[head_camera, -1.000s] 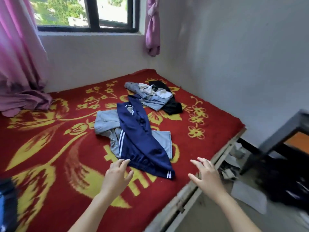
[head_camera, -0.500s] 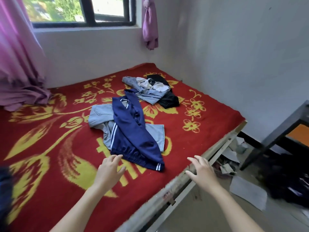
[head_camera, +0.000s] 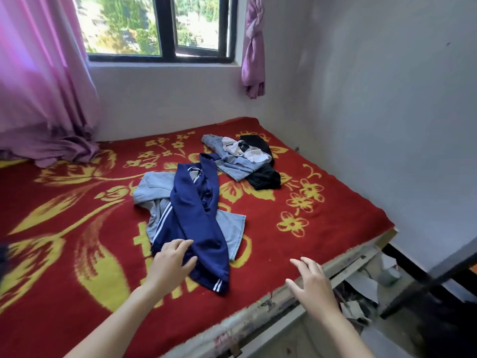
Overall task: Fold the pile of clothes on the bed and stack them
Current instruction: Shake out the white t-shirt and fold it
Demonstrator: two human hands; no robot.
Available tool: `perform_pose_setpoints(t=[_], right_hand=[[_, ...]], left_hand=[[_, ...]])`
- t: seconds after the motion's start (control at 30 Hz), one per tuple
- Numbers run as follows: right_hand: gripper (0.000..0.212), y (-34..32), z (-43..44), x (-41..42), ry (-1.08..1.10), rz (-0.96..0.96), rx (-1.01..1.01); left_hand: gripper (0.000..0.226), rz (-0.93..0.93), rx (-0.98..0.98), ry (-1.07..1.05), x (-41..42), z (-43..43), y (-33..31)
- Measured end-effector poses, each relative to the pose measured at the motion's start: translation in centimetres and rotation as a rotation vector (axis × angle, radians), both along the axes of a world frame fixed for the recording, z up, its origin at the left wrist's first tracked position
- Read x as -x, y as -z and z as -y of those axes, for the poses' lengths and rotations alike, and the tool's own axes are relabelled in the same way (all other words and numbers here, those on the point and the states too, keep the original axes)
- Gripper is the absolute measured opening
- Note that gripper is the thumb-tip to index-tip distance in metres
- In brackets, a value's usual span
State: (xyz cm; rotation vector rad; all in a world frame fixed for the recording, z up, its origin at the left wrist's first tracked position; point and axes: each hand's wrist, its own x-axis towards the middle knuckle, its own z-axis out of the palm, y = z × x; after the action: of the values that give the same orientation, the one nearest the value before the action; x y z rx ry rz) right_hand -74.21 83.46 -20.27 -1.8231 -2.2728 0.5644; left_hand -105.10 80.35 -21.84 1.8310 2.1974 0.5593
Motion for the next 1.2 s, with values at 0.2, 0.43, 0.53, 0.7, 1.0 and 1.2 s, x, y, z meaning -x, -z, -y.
perform_pose_setpoints(t=[0.2, 0.43, 0.53, 0.7, 1.0, 1.2], right_hand=[[0.052, -2.5, -9.3, -0.2, -0.093, 0.131, -0.112], [0.052, -3.7, -20.2, -2.7, -0.097, 0.273, -0.076], [0.051, -2.3, -23.4, -3.2, -0.032, 0.217, -0.038], [0.052, 1.9, -26.1, -2.4, -0.054, 0.262, 0.12], [0.051, 2.7, -37.0, 1.3, -0.151, 0.271, 0.075], [0.05, 5.2, -45.1, 2.9, -0.293, 0.278, 0.082]], left_hand=[[0.046, 0.139, -0.121, -0.146, 0.3, -7.9, -0.7], [0.046, 0.339, -0.088, -0.169, -2.7, -18.2, 1.5], [0.047, 0.329, -0.073, -0.156, -2.9, -21.7, 2.1], [0.048, 0.32, 0.026, -0.181, -1.6, -24.8, 4.2], [0.049, 0.258, 0.092, -0.288, 0.6, -29.7, 5.3], [0.048, 0.19, 0.091, -0.332, -1.0, -35.3, 4.6]])
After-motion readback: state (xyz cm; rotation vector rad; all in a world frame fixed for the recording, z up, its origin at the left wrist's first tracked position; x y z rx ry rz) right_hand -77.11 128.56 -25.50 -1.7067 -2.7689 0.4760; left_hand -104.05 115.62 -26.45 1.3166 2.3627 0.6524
